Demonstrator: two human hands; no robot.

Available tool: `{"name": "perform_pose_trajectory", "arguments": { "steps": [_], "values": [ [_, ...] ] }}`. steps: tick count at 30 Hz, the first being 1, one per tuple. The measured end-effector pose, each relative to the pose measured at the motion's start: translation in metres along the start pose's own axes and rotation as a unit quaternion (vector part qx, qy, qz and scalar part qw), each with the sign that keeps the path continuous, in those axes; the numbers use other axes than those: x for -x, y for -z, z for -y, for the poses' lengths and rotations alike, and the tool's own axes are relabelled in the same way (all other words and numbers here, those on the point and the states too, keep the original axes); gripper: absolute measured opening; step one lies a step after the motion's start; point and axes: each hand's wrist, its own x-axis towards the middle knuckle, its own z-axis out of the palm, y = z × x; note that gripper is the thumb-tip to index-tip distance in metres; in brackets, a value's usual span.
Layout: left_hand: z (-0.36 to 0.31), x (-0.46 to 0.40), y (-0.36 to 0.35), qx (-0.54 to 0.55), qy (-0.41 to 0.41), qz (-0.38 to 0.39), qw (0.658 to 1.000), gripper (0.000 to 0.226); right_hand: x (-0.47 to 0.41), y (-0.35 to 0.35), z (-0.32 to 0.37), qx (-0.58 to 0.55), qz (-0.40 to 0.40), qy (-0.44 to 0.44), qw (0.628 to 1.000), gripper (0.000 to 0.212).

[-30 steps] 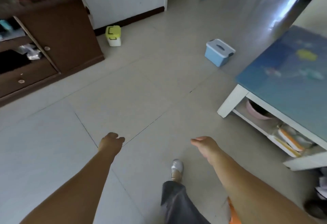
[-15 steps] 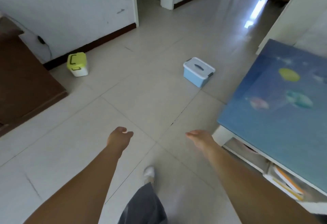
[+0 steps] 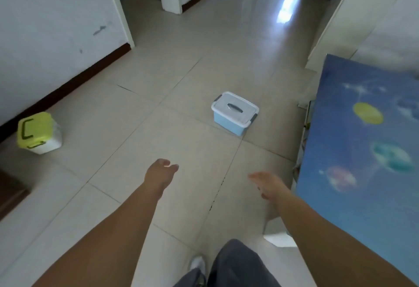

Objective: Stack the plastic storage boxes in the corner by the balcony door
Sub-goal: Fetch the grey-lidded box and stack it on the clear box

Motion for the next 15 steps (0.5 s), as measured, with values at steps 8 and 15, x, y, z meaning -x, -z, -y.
{"name": "perform_pose_trajectory", "arguments": {
  "steps": [8, 15],
  "values": [
    [-0.121, -0.153, -0.059, -0.034, 0.002, 0.062, 0.997, 0.041, -0.162, 0.032, 0.077, -0.101, -0.018, -0.07, 0.992, 0.04],
    [-0.228, -0.273, -0.107, -0.047, 0.034, 0.085, 0.995, 0.039, -0.3, 0.089, 0.164, -0.124, -0.019, -0.095, 0.987, 0.037]
  ]
}}
